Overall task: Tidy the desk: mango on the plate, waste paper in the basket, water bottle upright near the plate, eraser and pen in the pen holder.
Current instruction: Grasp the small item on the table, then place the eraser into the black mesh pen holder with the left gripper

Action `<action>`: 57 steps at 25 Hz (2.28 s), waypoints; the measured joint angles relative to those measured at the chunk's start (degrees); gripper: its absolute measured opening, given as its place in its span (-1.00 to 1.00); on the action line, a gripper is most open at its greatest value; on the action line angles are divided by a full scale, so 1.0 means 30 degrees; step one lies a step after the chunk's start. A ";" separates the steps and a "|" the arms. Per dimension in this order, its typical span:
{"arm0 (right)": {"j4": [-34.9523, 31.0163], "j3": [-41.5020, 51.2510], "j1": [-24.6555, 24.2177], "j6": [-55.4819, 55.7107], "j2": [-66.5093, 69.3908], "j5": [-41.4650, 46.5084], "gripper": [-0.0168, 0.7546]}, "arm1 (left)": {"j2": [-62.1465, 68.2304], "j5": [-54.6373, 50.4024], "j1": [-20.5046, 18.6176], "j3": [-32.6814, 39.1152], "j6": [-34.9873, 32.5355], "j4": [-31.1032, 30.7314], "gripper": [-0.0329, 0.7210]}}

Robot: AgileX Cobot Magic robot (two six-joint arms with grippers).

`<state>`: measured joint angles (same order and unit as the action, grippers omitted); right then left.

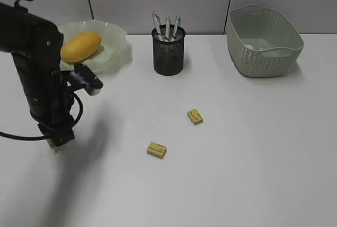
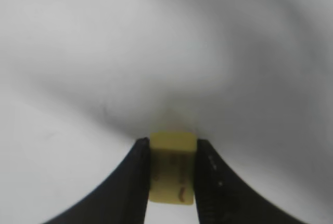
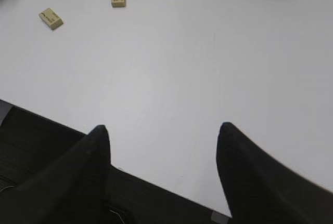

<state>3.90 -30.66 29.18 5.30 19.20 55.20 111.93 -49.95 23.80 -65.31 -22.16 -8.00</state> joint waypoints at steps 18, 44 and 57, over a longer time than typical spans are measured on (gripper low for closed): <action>0.0000 0.0000 0.0000 0.0013 0.0000 0.0000 0.37 | -0.1530 0.9237 0.0134 -0.7644 0.0000 1.0099 -0.38; 0.0040 0.0000 0.0000 0.0034 0.0000 -0.0004 0.37 | 0.4640 2.2499 0.2927 -0.7675 0.2398 1.3696 -0.38; 0.0047 0.0000 0.0000 0.0034 0.0000 -0.0021 0.37 | 0.5063 2.2604 0.2927 -0.7675 0.2775 1.3675 -0.10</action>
<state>4.04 -30.66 29.18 5.40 19.20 55.14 127.12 17.86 32.58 -88.33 -13.83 33.03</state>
